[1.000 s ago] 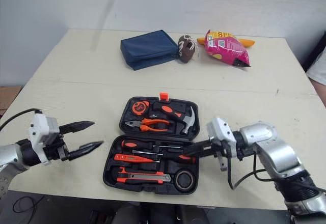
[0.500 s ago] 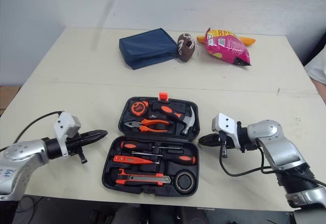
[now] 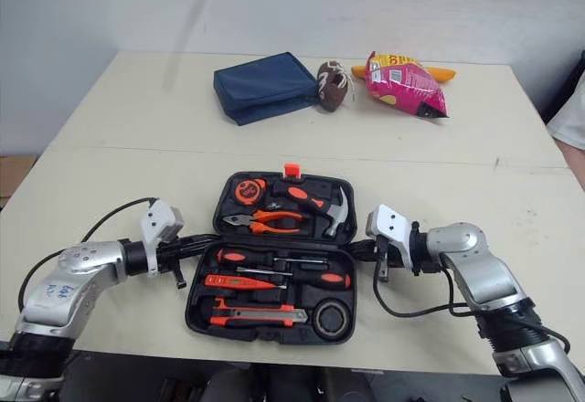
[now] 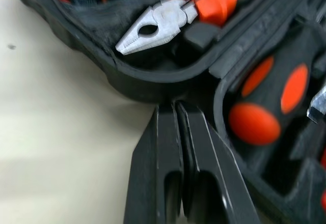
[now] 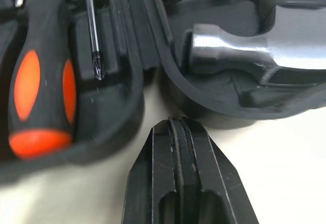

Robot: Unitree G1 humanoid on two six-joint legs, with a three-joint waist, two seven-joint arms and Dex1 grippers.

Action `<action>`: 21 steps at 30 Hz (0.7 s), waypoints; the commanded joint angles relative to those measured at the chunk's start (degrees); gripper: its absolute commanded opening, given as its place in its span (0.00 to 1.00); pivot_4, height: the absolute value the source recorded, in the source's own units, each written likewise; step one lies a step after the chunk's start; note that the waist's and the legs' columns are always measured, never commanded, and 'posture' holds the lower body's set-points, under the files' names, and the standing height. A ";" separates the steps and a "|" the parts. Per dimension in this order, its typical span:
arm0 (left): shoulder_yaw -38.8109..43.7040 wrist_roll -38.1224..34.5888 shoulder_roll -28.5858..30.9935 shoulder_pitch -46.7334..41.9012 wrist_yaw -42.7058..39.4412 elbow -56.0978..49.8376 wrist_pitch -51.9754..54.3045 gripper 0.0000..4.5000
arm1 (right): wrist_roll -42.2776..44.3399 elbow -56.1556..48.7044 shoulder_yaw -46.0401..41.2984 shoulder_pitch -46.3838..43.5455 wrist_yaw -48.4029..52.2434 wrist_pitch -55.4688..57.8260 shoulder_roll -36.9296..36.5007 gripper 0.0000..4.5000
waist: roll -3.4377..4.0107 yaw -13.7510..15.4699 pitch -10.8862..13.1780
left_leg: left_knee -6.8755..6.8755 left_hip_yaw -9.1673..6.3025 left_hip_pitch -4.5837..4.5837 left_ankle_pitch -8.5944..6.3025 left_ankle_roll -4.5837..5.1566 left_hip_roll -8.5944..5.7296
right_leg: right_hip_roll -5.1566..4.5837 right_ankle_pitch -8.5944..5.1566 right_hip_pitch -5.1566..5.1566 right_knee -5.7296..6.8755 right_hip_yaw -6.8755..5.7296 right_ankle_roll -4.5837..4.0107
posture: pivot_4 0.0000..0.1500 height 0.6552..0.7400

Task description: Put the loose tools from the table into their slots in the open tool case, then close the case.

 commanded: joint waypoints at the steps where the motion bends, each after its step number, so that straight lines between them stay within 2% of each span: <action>1: -1.47 2.19 -2.10 -2.67 0.69 2.95 -3.01 0.01 | -0.69 0.34 -2.23 -1.09 -3.10 -0.54 1.19 0.00 | 0.00 0.04 0.00 | 0.00 0.01 0.00 0.01 0.02 0.00 | -0.01 0.03 0.01 -0.01 0.01 0.00 | 1.00 1.00; 12: -2.96 7.05 -6.86 -10.66 0.83 13.39 -8.44 0.01 | -3.60 3.94 -1.93 -3.97 -5.44 -2.30 3.21 0.00 | 0.00 0.35 0.00 | 0.05 0.02 -0.02 0.20 0.07 -0.03 | -0.02 0.24 0.04 -0.04 0.01 0.02 | 1.00 1.00; 16: -1.52 7.83 -6.34 -10.50 1.79 14.69 -9.04 0.01 | -3.89 4.24 -2.11 -4.24 -5.68 -1.73 3.48 0.00 | 0.00 0.29 0.00 | 0.05 0.03 -0.02 0.21 0.05 -0.03 | -0.03 0.25 0.04 -0.04 0.01 0.02 | 1.00 1.00; 21: 2.51 6.98 -2.81 -8.95 2.73 15.04 -7.22 0.01 | -5.79 4.92 -4.79 -3.94 -10.90 -2.43 2.99 0.00 | 0.00 -0.09 0.00 | 0.04 0.04 0.00 0.22 0.04 -0.01 | -0.01 0.25 0.02 0.01 0.01 0.03 | 1.00 1.00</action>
